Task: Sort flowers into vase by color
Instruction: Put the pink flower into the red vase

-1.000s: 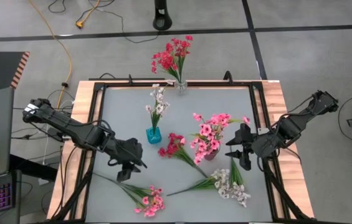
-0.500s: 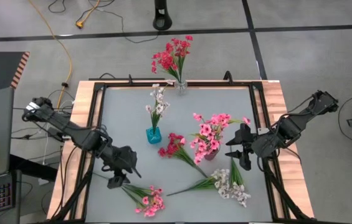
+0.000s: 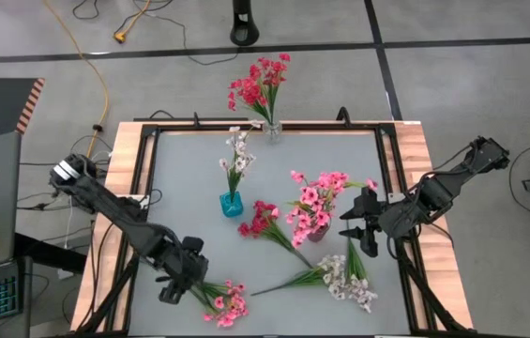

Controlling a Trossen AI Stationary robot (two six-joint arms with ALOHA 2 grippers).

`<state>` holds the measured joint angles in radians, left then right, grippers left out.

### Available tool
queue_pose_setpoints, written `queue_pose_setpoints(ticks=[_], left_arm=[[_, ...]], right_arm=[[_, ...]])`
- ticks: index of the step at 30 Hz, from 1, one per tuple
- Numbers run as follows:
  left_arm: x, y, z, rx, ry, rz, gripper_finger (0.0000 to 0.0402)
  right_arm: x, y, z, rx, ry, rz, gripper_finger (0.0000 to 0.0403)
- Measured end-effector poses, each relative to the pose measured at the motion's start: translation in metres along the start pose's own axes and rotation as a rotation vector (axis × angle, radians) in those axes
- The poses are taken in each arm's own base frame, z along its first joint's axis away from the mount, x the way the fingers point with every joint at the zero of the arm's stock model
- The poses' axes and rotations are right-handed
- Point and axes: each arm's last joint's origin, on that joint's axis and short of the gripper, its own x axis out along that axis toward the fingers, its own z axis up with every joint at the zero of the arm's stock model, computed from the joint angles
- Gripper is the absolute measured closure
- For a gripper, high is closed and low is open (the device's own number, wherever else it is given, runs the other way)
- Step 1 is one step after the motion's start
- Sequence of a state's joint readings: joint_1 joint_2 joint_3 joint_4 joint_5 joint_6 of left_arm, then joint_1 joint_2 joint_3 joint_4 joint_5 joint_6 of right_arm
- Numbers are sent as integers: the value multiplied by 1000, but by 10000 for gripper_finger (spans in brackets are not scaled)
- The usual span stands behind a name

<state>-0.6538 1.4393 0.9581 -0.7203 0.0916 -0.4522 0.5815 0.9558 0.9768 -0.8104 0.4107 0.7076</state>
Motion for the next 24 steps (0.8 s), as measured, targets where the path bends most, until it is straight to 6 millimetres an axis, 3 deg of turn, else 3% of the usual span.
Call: queue_pose_setpoints(ticks=[17,24], left_arm=[[71,-4,-1,-21,205,31,162],[79,-3,0,-142,197,96,177]], right_arm=[[0,0,0,2,-2,0,159],[5,2,-1,-7,11,-13,159]])
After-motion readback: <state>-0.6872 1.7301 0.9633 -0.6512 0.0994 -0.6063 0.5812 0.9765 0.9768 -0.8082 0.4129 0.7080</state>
